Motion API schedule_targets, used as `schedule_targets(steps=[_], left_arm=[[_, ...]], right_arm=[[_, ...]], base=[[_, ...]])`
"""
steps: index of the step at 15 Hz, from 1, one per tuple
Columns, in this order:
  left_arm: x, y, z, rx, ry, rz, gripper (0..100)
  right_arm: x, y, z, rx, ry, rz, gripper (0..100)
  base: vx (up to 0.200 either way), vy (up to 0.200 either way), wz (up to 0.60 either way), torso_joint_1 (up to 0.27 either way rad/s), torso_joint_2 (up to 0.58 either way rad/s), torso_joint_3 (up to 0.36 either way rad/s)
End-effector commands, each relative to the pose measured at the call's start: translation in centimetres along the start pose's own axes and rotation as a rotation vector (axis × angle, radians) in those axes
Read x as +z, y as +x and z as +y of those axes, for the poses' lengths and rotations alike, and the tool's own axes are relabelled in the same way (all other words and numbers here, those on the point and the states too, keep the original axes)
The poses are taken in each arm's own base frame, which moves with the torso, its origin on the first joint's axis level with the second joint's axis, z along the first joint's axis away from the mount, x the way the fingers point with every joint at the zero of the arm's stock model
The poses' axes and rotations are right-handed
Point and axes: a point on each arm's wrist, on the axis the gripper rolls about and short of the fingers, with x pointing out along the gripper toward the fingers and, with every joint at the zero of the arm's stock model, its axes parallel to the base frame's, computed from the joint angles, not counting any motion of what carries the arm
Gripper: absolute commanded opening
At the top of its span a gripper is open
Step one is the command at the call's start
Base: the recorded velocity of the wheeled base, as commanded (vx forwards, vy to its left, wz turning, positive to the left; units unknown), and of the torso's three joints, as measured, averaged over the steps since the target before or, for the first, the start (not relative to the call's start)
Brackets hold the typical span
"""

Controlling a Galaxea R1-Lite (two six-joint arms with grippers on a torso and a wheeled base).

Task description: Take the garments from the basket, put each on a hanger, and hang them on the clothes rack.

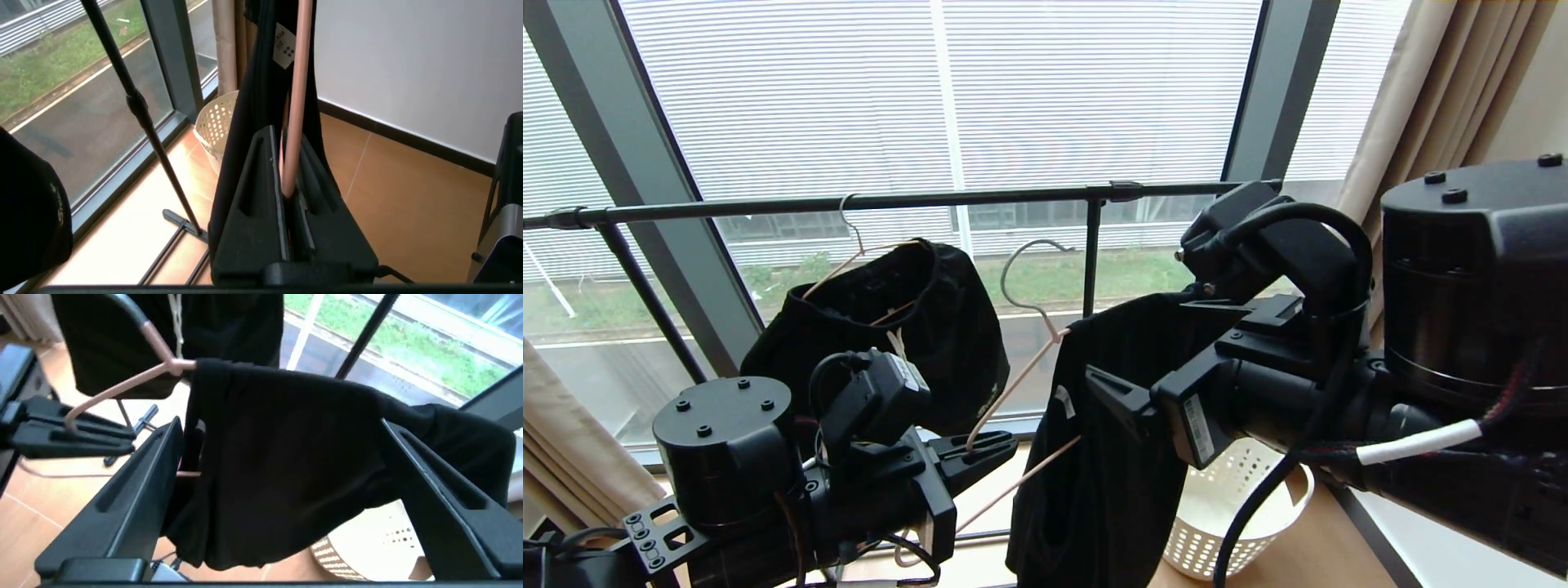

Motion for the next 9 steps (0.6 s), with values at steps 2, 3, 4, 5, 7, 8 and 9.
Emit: schedule_targets(steps=[2, 3, 4, 5, 7, 8, 9], left_arm=[[-0.4, -0.2, -0.1, -0.003, -0.002, 0.015, 0], [-0.5, -0.3, -0.1, -0.004, -0.003, 0.020, 0], [-0.5, -0.3, -0.1, -0.004, -0.003, 0.020, 0], [-0.6, -0.3, -0.2, -0.009, -0.002, 0.023, 0], [-0.7, -0.4, -0.2, -0.015, -0.002, 0.028, 0], [-0.8, -0.4, -0.3, -0.031, 0.001, 0.031, 0], [-1.0, -0.6, -0.4, -0.051, 0.023, 0.036, 0]], right_arm=[[0.5, -1.9, -1.7, 0.051, -0.046, -0.001, 100], [0.8, -2.2, -4.8, 0.104, -0.140, 0.034, 100], [0.8, -2.1, -5.7, 0.117, -0.167, 0.049, 100], [1.0, -2.2, -7.8, 0.178, -0.245, 0.086, 100], [1.2, -2.1, -9.6, 0.256, -0.311, 0.129, 100], [1.2, -1.5, -10.5, 0.306, -0.348, 0.162, 100], [1.3, 0.0, -11.7, 0.373, -0.394, 0.206, 100]], base=[[0.000, 0.000, 0.00, 0.000, 0.00, 0.000], [0.000, 0.000, 0.00, 0.000, 0.00, 0.000], [0.000, 0.000, 0.00, 0.000, 0.00, 0.000], [0.000, 0.000, 0.00, 0.000, 0.00, 0.000], [0.000, 0.000, 0.00, 0.000, 0.00, 0.000], [0.000, 0.000, 0.00, 0.000, 0.00, 0.000], [0.000, 0.000, 0.00, 0.000, 0.00, 0.000]])
